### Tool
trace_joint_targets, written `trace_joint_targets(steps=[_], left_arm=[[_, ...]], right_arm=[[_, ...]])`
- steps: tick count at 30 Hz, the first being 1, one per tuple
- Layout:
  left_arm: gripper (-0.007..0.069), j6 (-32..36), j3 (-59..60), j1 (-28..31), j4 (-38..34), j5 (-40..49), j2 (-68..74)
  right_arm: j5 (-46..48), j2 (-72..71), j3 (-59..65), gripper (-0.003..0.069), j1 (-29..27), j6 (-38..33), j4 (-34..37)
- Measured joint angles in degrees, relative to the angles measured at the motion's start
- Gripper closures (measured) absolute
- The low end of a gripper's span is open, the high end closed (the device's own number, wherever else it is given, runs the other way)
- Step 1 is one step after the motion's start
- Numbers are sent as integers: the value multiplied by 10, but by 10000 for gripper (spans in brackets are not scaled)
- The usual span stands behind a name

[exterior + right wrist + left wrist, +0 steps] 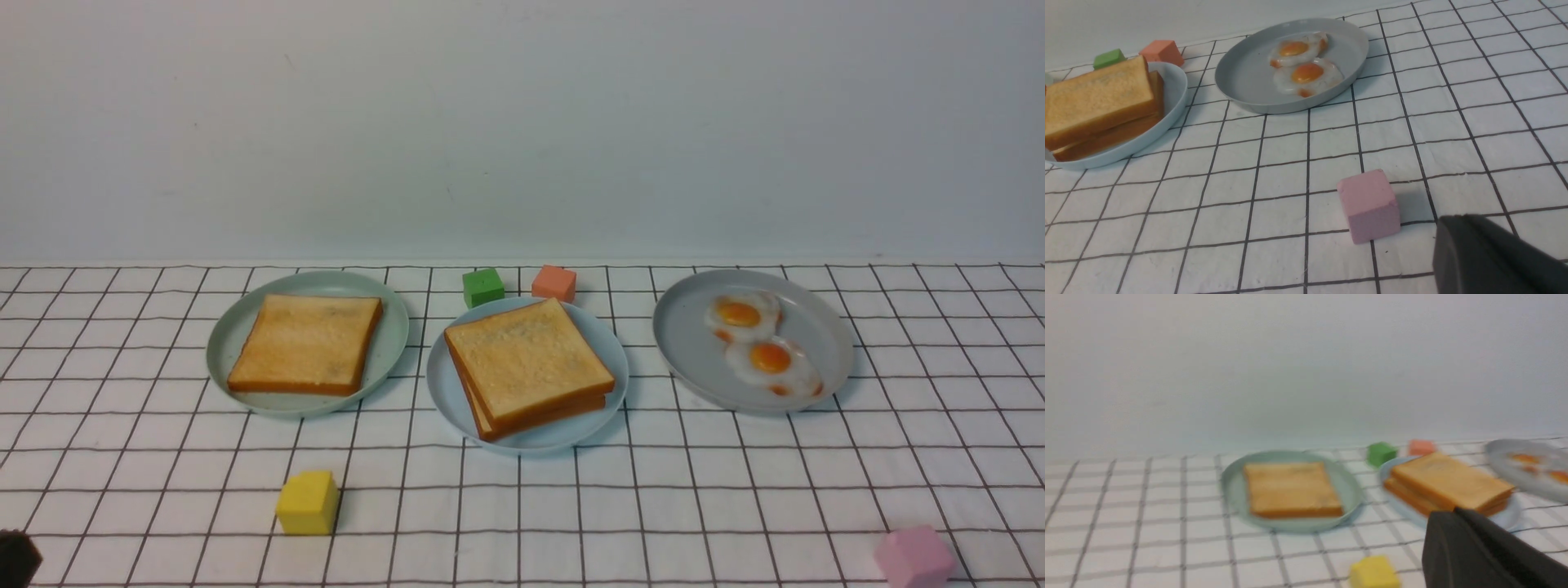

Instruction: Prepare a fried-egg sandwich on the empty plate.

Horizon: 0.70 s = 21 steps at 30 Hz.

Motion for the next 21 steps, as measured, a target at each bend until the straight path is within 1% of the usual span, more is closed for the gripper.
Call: trace_joint_targets(steps=[2, 3, 5, 8, 21], left_arm=[[638, -23, 28, 51, -7, 24, 0], [638, -36, 34, 71, -8, 51, 0], [638, -56, 37, 84, -6, 96, 0], [638, -64, 40, 86, -4, 119, 0], [638, -66, 40, 80, -8, 119, 0]], right_arm=[[0, 0, 0, 662, 0, 0, 0], [0, 0, 0, 662, 0, 0, 0], [0, 0, 0, 662, 0, 0, 0], [0, 0, 0, 662, -1, 0, 0], [0, 0, 0, 662, -1, 0, 0]])
